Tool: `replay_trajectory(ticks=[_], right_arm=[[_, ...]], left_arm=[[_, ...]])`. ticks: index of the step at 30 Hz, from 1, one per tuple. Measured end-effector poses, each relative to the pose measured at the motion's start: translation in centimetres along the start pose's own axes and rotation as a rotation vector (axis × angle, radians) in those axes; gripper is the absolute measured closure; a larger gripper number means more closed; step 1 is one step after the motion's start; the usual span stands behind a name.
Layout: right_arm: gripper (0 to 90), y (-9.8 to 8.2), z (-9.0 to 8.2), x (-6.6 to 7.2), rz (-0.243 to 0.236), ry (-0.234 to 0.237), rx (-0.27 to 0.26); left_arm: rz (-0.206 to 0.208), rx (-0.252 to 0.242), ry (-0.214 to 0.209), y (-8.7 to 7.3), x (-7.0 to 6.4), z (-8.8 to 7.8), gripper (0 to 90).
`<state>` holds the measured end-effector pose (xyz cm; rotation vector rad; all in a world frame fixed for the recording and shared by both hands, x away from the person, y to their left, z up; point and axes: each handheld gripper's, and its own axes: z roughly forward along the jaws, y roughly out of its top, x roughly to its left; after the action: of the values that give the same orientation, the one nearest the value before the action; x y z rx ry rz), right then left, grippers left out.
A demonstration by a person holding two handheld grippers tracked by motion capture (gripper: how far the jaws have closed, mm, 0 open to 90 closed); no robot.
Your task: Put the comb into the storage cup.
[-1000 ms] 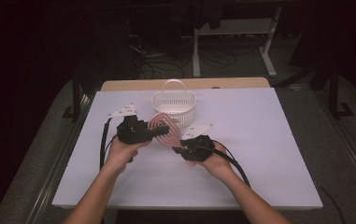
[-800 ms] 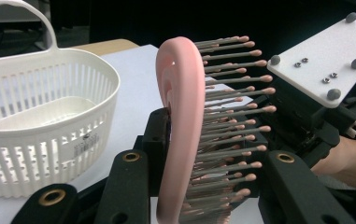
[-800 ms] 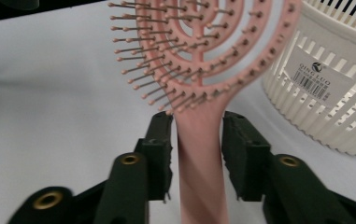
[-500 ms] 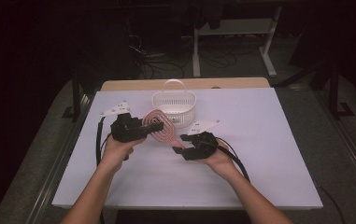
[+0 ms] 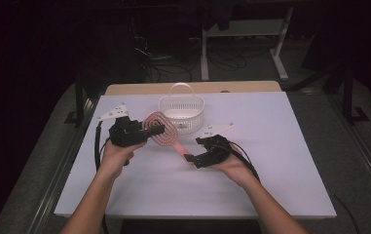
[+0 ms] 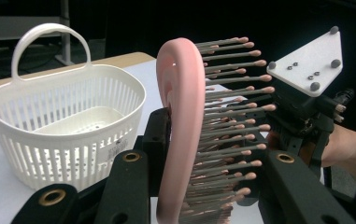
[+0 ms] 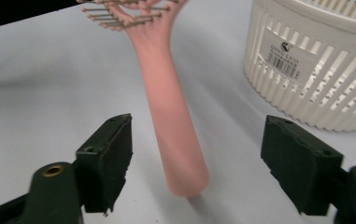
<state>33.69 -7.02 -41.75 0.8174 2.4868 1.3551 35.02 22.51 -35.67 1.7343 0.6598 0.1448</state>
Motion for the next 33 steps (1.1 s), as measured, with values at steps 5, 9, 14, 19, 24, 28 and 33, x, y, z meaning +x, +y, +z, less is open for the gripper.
replay_trajectory(ticks=[5,9,14,19,24,28,33], right_arm=[[14.5,-0.3,-0.2,-0.4,0.018,-0.018,0.004],[11.8,-0.7,-0.5,-0.6,0.033,-0.031,-0.005],[9.1,-1.4,-1.0,-0.9,0.045,-0.062,-0.006],[7.1,-2.3,-1.8,-1.1,0.057,-0.085,-0.010],[5.9,-3.4,-2.6,-1.4,0.072,-0.105,-0.011],[5.1,-4.4,-3.6,-1.7,0.092,-0.125,-0.019],[2.7,-5.6,-4.5,-2.2,0.108,-0.140,-0.017]], left_arm=[[-0.004,-0.012,0.009,0.1,0.3,-0.5,65.3],[-0.008,-0.027,0.012,0.3,0.4,-0.9,65.3],[-0.006,-0.037,0.019,0.5,0.5,-1.4,65.3],[0.001,-0.046,0.021,0.7,0.6,-1.8,65.3],[0.004,-0.052,0.028,0.7,0.7,-2.1,65.3],[0.003,-0.054,0.029,0.8,0.7,-2.3,65.3],[0.004,-0.056,0.031,0.8,0.8,-2.3,65.3]])
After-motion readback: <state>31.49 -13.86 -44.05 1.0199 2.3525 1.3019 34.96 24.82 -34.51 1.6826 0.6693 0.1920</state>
